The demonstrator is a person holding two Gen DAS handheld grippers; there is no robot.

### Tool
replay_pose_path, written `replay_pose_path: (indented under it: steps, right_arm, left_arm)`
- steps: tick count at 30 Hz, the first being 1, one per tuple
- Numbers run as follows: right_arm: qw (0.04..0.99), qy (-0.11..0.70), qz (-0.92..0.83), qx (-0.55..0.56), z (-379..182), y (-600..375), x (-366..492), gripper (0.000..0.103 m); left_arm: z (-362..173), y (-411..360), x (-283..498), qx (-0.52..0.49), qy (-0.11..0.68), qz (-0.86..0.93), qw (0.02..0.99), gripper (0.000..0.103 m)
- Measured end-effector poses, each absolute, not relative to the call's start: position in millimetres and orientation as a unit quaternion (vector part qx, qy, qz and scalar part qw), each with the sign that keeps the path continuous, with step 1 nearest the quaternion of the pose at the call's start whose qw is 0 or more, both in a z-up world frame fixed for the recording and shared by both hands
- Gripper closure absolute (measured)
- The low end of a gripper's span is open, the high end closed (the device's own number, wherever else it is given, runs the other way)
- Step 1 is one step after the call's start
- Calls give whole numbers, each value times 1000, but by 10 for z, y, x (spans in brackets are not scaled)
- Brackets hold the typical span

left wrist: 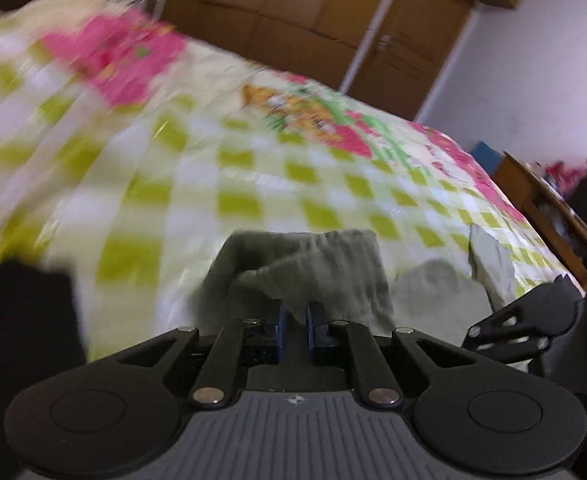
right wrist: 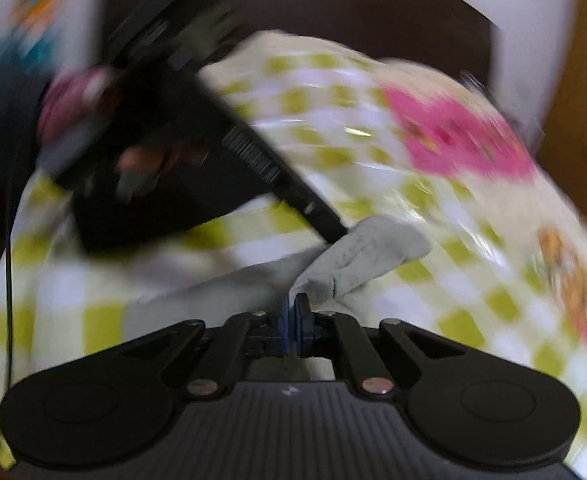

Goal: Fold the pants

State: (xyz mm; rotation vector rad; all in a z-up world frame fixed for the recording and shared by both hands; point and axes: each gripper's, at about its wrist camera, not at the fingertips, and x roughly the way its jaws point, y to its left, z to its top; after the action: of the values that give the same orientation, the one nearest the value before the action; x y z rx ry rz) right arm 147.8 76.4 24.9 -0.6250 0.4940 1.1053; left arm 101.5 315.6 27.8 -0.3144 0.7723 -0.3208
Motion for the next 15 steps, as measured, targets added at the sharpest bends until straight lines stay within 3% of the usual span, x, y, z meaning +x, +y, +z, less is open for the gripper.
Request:
replay_pose_path:
  steps: [7,15]
  right_arm:
    - [720,250,535,-365,-252,902,895,100]
    - [709,243,535,-391,-287,870,747,100]
  left_arm:
    - [-26,3239,484,-178,402,-112,891,77]
    - [106,3269,284,-199,373,-109,900,73]
